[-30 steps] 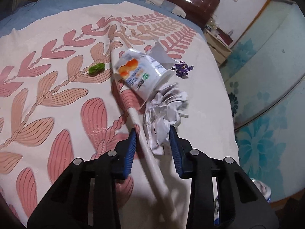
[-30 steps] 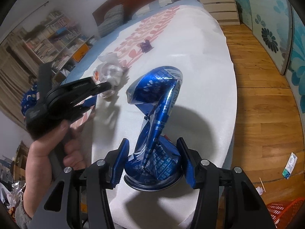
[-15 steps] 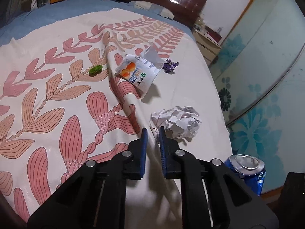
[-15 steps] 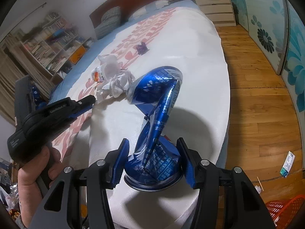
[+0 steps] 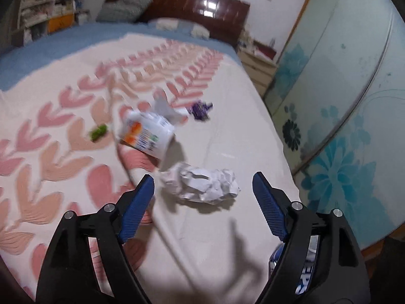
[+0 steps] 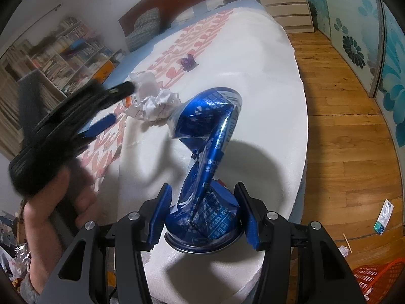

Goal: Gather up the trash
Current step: 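Grasp the crushed blue can with the right tool while the left tool grasps crumpled paper, then carry the can and crumpled paper to the red wastebasket and open both tools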

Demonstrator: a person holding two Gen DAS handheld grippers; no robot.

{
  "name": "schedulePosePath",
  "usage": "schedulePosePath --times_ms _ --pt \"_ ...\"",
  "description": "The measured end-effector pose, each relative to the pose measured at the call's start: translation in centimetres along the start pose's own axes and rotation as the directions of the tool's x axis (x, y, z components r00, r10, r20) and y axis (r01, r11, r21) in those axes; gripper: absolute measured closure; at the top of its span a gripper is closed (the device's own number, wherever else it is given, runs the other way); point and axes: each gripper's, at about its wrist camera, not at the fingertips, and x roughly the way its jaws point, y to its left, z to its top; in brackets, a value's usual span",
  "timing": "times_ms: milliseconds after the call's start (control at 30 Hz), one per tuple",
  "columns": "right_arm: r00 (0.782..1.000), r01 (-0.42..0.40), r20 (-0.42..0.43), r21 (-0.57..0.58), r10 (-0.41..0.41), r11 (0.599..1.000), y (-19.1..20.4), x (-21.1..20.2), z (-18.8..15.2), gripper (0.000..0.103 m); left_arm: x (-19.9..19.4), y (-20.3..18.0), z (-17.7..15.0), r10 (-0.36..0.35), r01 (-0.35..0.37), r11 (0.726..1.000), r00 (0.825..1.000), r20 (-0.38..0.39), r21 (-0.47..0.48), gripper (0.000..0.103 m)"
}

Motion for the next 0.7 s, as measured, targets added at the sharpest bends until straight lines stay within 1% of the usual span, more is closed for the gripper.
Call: schedulePosePath --times_ms 133,233,300,333,367,400,467,500,567,700 --pt "1.000 -0.006 -0.011 -0.002 0.006 1.000 0.0 0.4 0.1 0.051 2.6 -0.2 0.3 0.014 -0.015 1.000 0.998 -0.063 -0.018 0.023" --pt "1.000 -0.009 -0.015 -0.004 0.009 1.000 0.0 0.5 0.1 0.051 4.6 -0.2 0.1 0.036 -0.039 0.999 0.990 -0.136 -0.015 0.023" --pt "1.000 -0.010 -0.013 0.000 0.010 1.000 -0.1 0.5 0.1 0.051 5.0 0.2 -0.1 0.029 -0.036 0.998 0.988 -0.153 -0.042 0.024" --pt "1.000 -0.009 -0.009 0.002 0.009 1.000 -0.1 0.4 0.1 0.051 5.0 0.6 -0.2 0.021 -0.031 0.998 0.988 -0.154 -0.061 0.033" --pt "1.000 -0.010 -0.005 0.004 0.010 1.000 -0.2 0.4 0.1 0.051 4.9 1.0 -0.2 0.014 -0.027 0.996 0.989 -0.150 -0.081 0.044" --pt "1.000 -0.012 -0.002 0.006 0.012 1.000 -0.3 0.3 0.2 0.051 4.8 1.3 -0.3 -0.001 -0.013 0.995 0.990 -0.143 -0.099 0.045" --pt "1.000 -0.018 0.011 0.010 0.018 1.000 -0.4 0.1 0.2 0.051 4.2 1.8 -0.5 -0.028 0.012 0.991 0.992 -0.122 -0.131 0.049" --pt "1.000 -0.013 0.022 0.010 0.012 1.000 -0.5 -0.2 0.2 0.051 3.9 1.9 -0.6 -0.034 0.018 0.990 0.993 -0.111 -0.141 0.050" --pt "0.999 -0.012 0.037 0.012 0.012 1.000 -0.6 -0.6 0.2 0.051 2.3 2.0 -0.9 -0.033 0.023 0.988 0.997 -0.064 -0.153 0.051" --pt "0.997 -0.012 0.074 0.007 0.012 1.000 -0.8 -2.2 0.3 0.051 -1.7 1.1 -1.9 -0.036 0.035 0.991 0.999 -0.002 -0.127 0.051"
